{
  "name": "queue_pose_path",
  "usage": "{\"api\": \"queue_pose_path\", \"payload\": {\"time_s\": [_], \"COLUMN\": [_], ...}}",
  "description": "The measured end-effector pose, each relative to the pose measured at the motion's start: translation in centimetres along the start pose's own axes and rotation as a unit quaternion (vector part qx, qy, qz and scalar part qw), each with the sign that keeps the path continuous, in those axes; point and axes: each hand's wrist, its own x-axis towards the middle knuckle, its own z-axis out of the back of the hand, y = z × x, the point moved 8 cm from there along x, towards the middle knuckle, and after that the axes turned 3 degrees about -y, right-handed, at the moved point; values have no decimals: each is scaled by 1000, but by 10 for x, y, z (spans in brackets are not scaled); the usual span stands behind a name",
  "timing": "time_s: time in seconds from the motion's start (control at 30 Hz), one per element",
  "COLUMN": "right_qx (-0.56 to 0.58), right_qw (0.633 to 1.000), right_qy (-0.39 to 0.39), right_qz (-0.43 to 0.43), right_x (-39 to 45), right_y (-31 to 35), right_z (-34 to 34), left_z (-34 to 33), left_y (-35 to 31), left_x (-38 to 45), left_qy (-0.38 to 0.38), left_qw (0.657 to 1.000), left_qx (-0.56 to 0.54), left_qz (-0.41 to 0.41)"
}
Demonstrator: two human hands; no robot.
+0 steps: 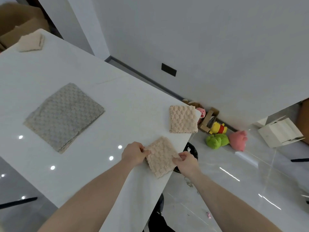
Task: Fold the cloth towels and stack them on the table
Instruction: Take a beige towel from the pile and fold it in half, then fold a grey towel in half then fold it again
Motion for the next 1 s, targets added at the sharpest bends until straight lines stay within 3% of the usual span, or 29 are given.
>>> {"api": "queue_pose_path", "payload": {"time_s": [0.13, 0.23, 0.33, 0.53, 0.77, 0.87, 1.0], "right_qx": [-72, -175, -280, -390, -428, -422, -336], "right_qw": [991, 942, 895, 872, 862, 868, 902], "right_qy": [-65, -120, -60, 43, 102, 120, 71], "right_qz": [94, 261, 342, 292, 251, 231, 262], "right_x": [-10, -31, -43, -33, -28, -31, -51], "right_y": [8, 25, 25, -3, 2, 25, 58], "right_z": [0, -6, -34, -63, -62, -51, -38], "left_z": [-1, -8, -46, -93, -83, -65, -21], "left_y": [-5, -34, -37, 2, -3, -21, -37], "left_x": [-8, -43, -73, -72, -67, -74, -101], "left_qy": [-31, -101, -60, 59, 152, 153, 66], "left_qw": [997, 965, 932, 937, 919, 924, 948], "left_qx": [60, 130, 189, 242, 296, 296, 247], "left_qz": [-27, -205, -304, -246, -211, -186, -192]}}
